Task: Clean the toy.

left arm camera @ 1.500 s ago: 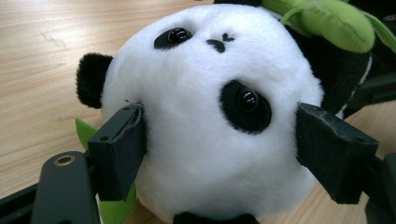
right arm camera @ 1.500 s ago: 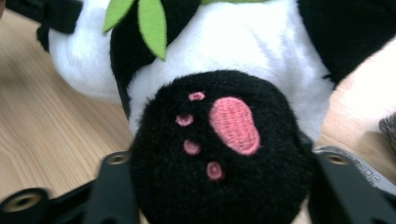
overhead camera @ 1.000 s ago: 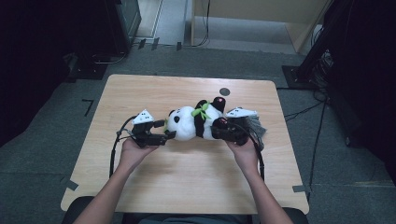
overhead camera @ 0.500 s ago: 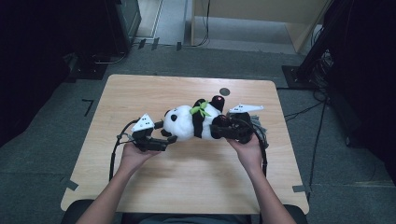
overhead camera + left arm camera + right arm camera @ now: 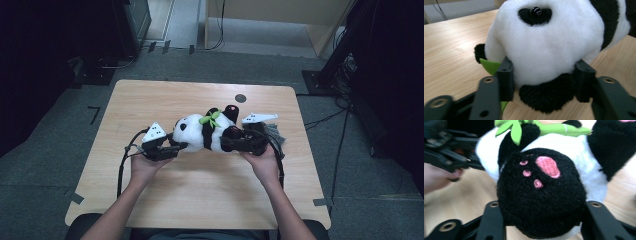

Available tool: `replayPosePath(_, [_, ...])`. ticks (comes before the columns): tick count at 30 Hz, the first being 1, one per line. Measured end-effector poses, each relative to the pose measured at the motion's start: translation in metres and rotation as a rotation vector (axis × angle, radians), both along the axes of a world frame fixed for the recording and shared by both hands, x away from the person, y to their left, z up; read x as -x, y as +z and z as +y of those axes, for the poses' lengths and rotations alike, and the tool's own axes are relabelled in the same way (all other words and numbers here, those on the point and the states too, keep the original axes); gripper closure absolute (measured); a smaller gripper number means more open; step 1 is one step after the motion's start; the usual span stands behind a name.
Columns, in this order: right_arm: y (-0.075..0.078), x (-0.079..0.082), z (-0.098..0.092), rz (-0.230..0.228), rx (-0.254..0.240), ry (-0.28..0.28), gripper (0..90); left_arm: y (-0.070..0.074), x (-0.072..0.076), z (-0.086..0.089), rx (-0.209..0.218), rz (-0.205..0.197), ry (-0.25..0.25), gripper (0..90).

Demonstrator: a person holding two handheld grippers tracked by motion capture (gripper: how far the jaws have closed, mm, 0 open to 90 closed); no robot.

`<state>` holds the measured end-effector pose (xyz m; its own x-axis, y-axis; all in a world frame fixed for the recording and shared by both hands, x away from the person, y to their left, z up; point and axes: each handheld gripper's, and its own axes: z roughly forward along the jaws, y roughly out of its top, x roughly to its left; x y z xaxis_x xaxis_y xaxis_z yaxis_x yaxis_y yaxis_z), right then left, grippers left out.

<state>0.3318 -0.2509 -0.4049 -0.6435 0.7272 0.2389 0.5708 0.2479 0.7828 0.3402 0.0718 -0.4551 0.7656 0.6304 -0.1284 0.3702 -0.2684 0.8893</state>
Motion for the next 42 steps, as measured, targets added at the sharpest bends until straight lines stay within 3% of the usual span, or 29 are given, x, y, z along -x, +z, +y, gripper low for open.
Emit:
replayPosePath(3, [-0.002,-0.001,-0.004,-0.027,-0.015,0.006,43.5,0.004,0.000,0.003,0.017,0.017,-0.011,63.9])
replayPosePath(7, [-0.006,-0.003,-0.011,-0.061,-0.053,0.043,34.4,0.007,-0.004,0.007,0.048,0.070,-0.018,66.0])
replayPosePath(9, [-0.008,-0.004,-0.014,-0.087,-0.065,0.074,30.6,0.009,-0.005,0.010,0.046,0.074,-0.017,66.2])
replayPosePath(11, [-0.011,-0.004,-0.019,-0.084,-0.081,0.133,27.2,0.012,-0.007,0.016,0.058,0.082,-0.008,66.3])
replayPosePath(15, [-0.016,-0.004,-0.028,-0.083,-0.113,0.160,19.3,0.018,-0.012,0.028,0.111,0.134,-0.015,66.1])
replayPosePath(17, [-0.019,-0.005,-0.029,-0.096,-0.115,0.168,17.2,0.021,-0.012,0.029,0.113,0.155,-0.029,65.9])
replayPosePath(19, [-0.023,-0.003,-0.026,-0.145,-0.094,0.148,16.7,0.023,-0.012,0.027,0.101,0.171,-0.035,65.5])
replayPosePath(24, [-0.035,0.001,-0.016,-0.206,-0.015,0.220,13.5,0.024,-0.014,0.021,0.110,0.232,-0.054,65.1])
replayPosePath(26, [-0.039,0.002,-0.009,-0.207,0.042,0.213,9.9,0.025,-0.014,0.017,0.122,0.260,-0.063,65.1])
replayPosePath(28, [-0.042,0.003,0.000,-0.212,0.129,0.186,7.4,0.025,-0.012,0.011,0.110,0.263,-0.066,65.0])
replayPosePath(29, [-0.043,0.004,0.005,-0.218,0.184,0.181,9.2,0.024,-0.011,0.009,0.105,0.265,-0.069,64.9])
replayPosePath(31, [-0.046,0.009,0.015,-0.264,0.321,0.119,22.2,0.023,-0.010,0.006,0.093,0.268,-0.059,64.0])
replayPosePath(35, [-0.042,0.007,0.011,-0.226,0.274,0.093,37.4,0.021,-0.011,0.005,0.105,0.267,-0.043,59.7])
replayPosePath(40, [-0.037,0.005,0.007,-0.193,0.254,0.081,44.6,0.018,-0.012,0.002,0.081,0.246,-0.035,45.6])
replayPosePath(42, [-0.036,0.004,0.004,-0.169,0.237,0.082,45.4,0.017,-0.012,0.003,0.084,0.210,-0.040,39.3])
